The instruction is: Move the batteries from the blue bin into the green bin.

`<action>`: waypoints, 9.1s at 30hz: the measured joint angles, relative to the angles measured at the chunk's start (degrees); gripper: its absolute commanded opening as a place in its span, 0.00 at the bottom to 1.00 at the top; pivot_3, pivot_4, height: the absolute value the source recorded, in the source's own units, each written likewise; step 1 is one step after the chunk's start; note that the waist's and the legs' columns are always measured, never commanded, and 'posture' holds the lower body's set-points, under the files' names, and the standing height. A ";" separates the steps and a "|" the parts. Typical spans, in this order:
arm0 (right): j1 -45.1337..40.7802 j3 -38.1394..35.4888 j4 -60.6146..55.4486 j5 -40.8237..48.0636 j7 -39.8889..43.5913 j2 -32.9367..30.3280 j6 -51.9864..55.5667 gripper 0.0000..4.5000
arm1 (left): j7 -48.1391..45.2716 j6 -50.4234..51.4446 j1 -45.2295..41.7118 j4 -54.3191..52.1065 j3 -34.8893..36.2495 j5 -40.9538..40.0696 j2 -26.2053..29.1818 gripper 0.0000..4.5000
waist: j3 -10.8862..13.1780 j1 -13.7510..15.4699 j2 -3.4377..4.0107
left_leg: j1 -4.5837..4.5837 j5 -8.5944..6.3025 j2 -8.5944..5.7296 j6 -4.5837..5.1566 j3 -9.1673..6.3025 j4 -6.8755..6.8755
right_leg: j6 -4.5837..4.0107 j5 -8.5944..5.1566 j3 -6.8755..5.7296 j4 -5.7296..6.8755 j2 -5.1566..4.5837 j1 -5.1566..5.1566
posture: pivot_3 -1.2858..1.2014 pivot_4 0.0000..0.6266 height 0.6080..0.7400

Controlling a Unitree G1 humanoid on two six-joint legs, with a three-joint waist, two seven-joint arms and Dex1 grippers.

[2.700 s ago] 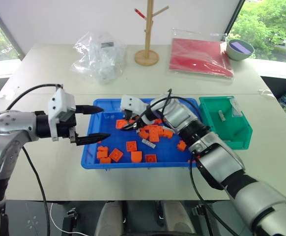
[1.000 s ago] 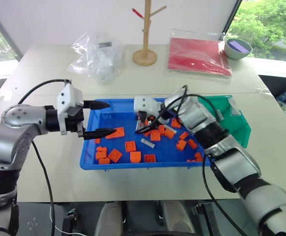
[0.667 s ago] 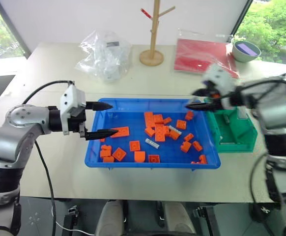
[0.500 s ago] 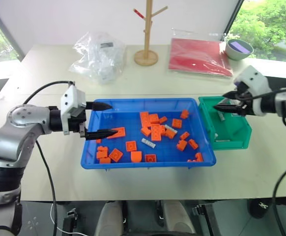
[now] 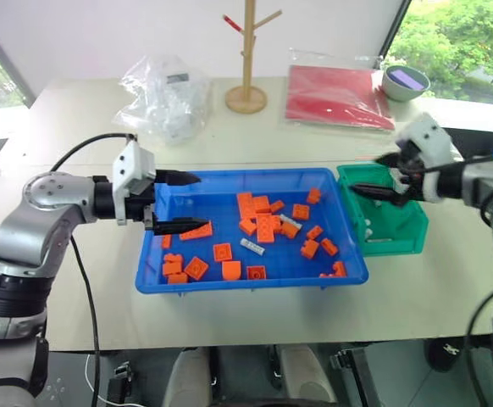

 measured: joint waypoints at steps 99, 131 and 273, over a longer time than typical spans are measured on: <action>6.60 25.24 -10.42 -2.94 -7.27 3.64 -5.03 0.82 | 0.24 1.33 1.05 -3.70 -0.18 -1.27 -0.76 1.00 | -0.07 1.76 -0.14 | -0.04 0.00 -0.08 0.01 0.00 0.08 | -0.19 -0.11 -0.12 -0.06 -0.14 0.08 | 0.52 0.24 0.97; 5.12 -1.40 0.08 5.53 -5.73 -11.33 2.29 0.06 | -0.53 -2.05 3.76 1.90 2.58 -0.50 -0.68 1.00 | -0.07 2.79 -0.16 | -0.11 -0.05 -0.10 0.09 0.06 0.07 | -0.23 -0.13 -0.14 -0.36 -0.30 0.15 | 0.52 0.24 0.97; 11.38 -0.69 2.58 2.79 -9.60 -9.29 -0.59 0.32 | 1.34 -3.89 1.71 3.80 2.18 1.98 -2.42 1.00 | -0.08 1.63 -0.18 | -0.05 -0.05 -0.07 0.09 0.05 0.07 | -0.19 -0.11 -0.09 -0.11 -0.16 0.07 | 0.52 0.24 0.97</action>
